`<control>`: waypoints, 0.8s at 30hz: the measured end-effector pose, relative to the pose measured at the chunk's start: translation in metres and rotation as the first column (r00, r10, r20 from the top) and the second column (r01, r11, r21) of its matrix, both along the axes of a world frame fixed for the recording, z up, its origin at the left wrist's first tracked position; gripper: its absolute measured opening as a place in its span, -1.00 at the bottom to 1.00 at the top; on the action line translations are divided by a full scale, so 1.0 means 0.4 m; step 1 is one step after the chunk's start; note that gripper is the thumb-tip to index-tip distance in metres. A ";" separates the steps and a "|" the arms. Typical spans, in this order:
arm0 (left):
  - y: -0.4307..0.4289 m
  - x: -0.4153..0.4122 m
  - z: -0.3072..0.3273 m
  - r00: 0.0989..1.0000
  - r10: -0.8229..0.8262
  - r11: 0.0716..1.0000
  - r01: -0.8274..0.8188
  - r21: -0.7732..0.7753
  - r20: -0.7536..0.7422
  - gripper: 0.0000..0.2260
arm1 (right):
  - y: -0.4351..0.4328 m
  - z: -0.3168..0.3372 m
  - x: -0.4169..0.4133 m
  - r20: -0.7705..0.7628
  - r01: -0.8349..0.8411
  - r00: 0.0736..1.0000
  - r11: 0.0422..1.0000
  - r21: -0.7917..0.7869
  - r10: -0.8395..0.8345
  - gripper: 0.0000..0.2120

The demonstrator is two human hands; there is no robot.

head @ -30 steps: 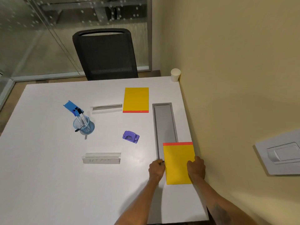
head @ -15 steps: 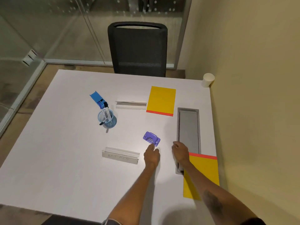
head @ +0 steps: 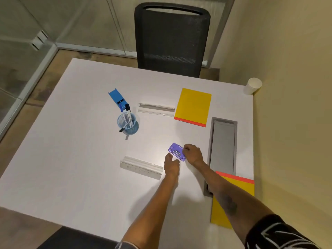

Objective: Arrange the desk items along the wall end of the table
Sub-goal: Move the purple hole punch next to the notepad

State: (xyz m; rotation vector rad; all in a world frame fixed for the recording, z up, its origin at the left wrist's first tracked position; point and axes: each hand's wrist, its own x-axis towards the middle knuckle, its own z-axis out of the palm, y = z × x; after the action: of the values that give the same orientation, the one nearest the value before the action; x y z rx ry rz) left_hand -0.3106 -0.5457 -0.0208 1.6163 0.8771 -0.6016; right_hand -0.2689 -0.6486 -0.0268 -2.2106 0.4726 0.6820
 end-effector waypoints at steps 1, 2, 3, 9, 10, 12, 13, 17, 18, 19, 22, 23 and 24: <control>0.000 -0.002 -0.002 1.000 0.014 1.000 -0.014 -0.017 -0.001 -0.47 | 0.004 -0.003 0.001 -0.006 0.003 1.000 1.000 -0.004 -0.003 -0.89; -0.001 -0.004 -0.008 1.000 0.026 0.999 -0.026 -0.033 -0.001 -0.47 | 0.009 -0.007 0.002 -0.010 0.005 1.000 1.000 -0.008 -0.005 -0.83; -0.001 -0.006 -0.012 0.999 0.034 0.999 -0.034 -0.041 0.002 -0.48 | 0.014 -0.008 0.003 -0.007 0.005 1.000 1.000 -0.013 -0.005 -0.79; -0.001 -0.009 -0.038 0.999 0.036 0.997 -0.035 -0.068 0.011 -0.52 | 0.025 -0.015 -0.004 0.026 0.049 0.998 0.998 -0.038 -0.048 -0.75; -0.001 -0.010 -0.040 0.999 0.029 0.997 -0.029 -0.065 0.013 -0.53 | 0.024 -0.016 -0.005 0.026 0.066 0.997 0.997 -0.032 -0.066 -0.75; -0.003 -0.012 -0.041 1.000 0.021 0.998 -0.020 -0.056 0.018 -0.54 | 0.020 -0.016 -0.008 0.020 0.110 0.994 0.994 -0.016 -0.110 -0.76; -0.006 -0.012 -0.036 1.000 0.020 0.998 -0.019 -0.059 0.017 -0.54 | 0.016 -0.015 -0.009 0.014 0.131 0.991 0.991 -0.010 -0.131 -0.76; -0.035 -0.011 -0.028 0.999 0.014 0.997 -0.012 -0.078 0.030 -0.54 | -0.014 -0.015 -0.020 0.017 0.205 0.979 0.979 0.009 -0.205 -0.77; -0.047 -0.010 -0.028 0.999 -0.001 0.997 0.003 -0.072 0.035 -0.55 | -0.026 -0.013 -0.024 0.021 0.231 0.973 0.973 0.014 -0.231 -0.77; -0.060 -0.009 -0.027 0.999 -0.016 0.997 0.019 -0.069 0.041 -0.57 | -0.041 -0.011 -0.028 0.027 0.257 0.966 0.966 0.018 -0.257 -0.77; -0.109 -0.013 -0.009 0.992 -0.079 0.992 0.088 -0.091 0.102 -0.85 | -0.095 -0.004 -0.045 0.056 0.337 0.940 0.941 0.022 -0.338 -0.77; -0.127 -0.014 -0.001 0.986 -0.115 0.987 0.127 -0.097 0.124 -0.88 | -0.115 -0.002 -0.054 0.064 0.366 0.928 0.930 0.020 -0.366 -0.76; -0.144 -0.016 0.004 0.979 -0.146 0.982 0.161 -0.102 0.143 -0.86 | -0.136 -0.001 -0.063 0.072 0.396 0.915 0.918 0.018 -0.396 -0.75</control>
State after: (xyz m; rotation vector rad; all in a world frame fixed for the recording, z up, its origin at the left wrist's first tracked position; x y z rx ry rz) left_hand -0.3172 -0.6031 -0.0193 1.6113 0.6117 -0.6302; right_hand -0.2943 -0.7031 -0.0274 -2.0395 0.8511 0.3799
